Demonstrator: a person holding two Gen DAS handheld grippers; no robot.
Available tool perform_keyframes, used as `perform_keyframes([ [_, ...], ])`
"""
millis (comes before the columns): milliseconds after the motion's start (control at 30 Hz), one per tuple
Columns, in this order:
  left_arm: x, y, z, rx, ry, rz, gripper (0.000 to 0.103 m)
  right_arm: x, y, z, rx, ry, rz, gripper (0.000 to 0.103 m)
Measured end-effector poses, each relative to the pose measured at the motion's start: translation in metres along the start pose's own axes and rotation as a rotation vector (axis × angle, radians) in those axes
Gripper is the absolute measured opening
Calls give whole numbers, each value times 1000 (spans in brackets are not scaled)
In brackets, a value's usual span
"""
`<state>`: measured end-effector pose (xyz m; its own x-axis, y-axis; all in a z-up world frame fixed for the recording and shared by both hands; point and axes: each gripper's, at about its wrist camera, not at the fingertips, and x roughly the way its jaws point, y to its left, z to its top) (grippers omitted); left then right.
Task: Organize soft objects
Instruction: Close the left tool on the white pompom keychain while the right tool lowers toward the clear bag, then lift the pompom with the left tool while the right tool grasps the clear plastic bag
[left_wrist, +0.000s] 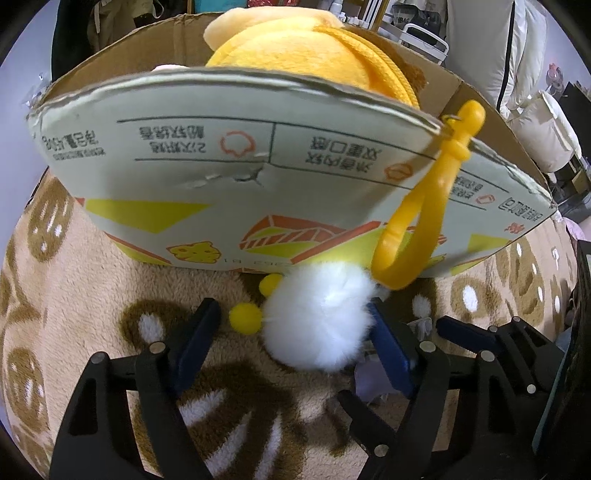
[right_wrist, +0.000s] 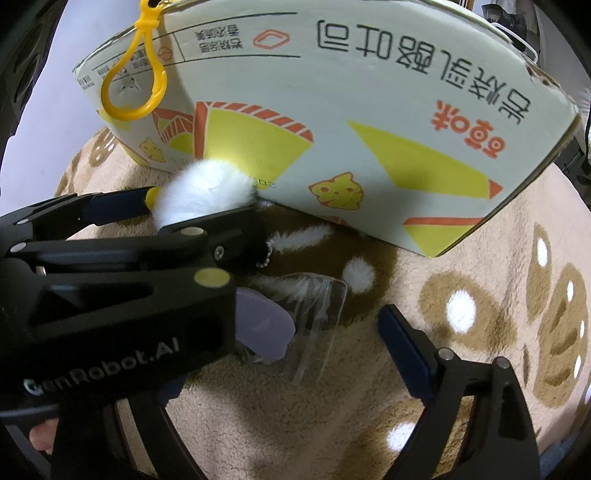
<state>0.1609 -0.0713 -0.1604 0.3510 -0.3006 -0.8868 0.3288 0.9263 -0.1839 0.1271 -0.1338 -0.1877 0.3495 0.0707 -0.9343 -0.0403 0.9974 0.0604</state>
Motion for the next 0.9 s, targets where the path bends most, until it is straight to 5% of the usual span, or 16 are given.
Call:
perform_keyframes([
  [167,-2,4,1,-3,-2,-19,69,-5,-9,-1,35,-5,8,86],
  [333,-5,0,2,8,11,-77,46,-10,-22,-2,76,-13,37,77],
  [633,-7,-1,2,14,24,-113,35,-17,-31,-5,90,-17,48,67],
  [900,-16,-9,-4,42,13,-53,32,-27,-35,-10,128,-21,94,54],
])
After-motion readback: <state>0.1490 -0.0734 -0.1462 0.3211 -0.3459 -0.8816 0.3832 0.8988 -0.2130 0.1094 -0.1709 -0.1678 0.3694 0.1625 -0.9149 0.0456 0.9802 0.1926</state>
